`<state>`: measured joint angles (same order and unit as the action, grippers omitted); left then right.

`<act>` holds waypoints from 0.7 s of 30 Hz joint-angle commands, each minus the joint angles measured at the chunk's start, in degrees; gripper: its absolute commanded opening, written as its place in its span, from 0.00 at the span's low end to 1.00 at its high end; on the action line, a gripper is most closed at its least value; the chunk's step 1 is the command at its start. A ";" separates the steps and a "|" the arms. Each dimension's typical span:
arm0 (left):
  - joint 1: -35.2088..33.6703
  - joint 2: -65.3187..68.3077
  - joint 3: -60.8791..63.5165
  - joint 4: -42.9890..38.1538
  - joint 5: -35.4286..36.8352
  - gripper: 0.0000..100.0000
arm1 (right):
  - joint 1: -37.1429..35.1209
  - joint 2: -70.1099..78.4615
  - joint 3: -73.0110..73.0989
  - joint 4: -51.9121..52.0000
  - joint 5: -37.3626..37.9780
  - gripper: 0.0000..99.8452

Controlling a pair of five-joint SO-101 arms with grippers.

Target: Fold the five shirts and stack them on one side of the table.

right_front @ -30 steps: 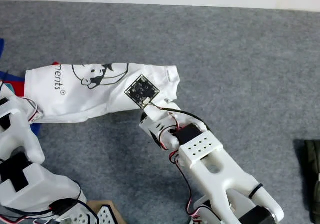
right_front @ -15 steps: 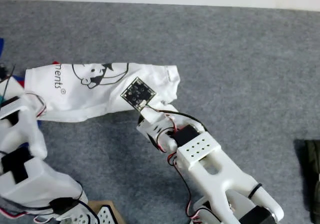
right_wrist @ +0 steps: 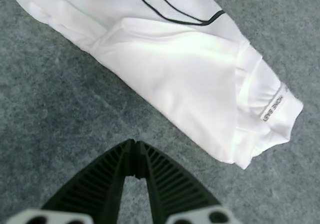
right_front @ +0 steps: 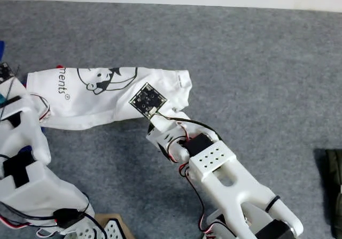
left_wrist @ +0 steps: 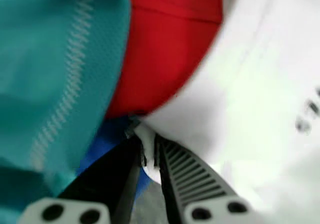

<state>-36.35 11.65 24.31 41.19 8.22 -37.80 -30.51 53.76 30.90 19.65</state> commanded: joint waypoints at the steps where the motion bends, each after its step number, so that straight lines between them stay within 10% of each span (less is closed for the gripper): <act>1: 5.85 -9.01 -2.86 6.95 0.00 0.01 | -0.40 -1.98 0.22 0.75 0.18 0.01; 21: 33.45 -13.67 -19.74 15.47 12.48 0.01 | 9.71 -2.68 1.27 0.48 -8.62 0.01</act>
<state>-8.92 -4.53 12.88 53.23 19.74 -30.51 -31.03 55.60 31.25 12.79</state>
